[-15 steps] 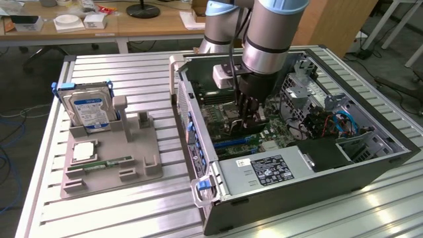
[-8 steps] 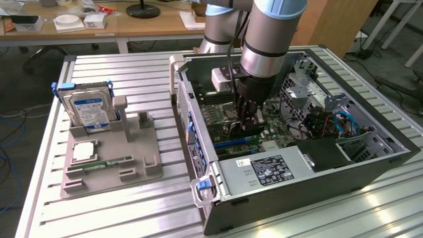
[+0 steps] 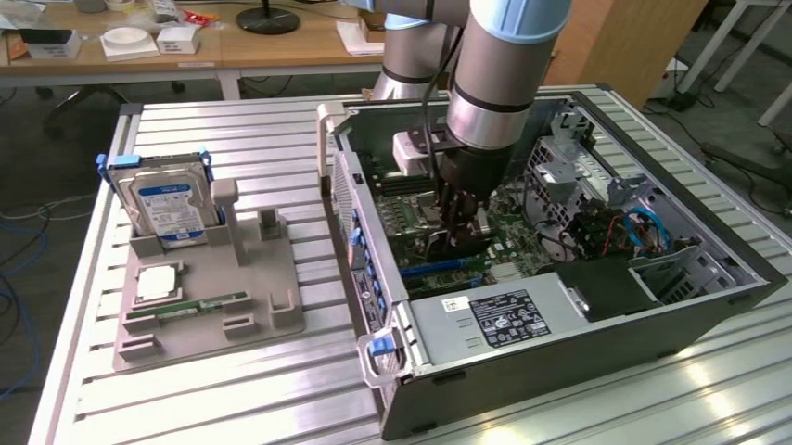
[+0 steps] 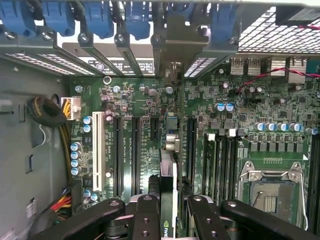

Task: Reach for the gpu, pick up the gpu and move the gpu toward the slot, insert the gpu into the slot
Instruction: 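Insert the gpu into the slot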

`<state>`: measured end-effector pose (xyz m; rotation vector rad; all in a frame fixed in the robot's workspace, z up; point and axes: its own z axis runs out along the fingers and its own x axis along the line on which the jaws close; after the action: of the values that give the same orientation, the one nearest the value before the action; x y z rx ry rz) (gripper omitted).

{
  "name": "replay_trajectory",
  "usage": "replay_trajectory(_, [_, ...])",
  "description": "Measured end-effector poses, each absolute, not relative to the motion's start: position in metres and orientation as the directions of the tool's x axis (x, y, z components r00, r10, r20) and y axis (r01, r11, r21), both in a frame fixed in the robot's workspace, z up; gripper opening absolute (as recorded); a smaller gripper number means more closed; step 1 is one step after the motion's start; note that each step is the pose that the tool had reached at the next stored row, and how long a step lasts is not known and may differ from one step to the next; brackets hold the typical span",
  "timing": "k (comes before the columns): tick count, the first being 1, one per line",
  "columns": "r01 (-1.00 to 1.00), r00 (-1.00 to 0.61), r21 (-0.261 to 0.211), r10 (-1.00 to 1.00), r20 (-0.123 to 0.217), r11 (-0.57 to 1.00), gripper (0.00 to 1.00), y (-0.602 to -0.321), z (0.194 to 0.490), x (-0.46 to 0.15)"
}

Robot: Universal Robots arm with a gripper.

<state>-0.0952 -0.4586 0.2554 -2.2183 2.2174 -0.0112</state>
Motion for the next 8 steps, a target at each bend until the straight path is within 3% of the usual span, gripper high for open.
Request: replay_trajectory(8, [-1.000,0.000,-0.009,-1.000,0.002,0.000,0.26,-0.4586,0.2521,-0.0953])
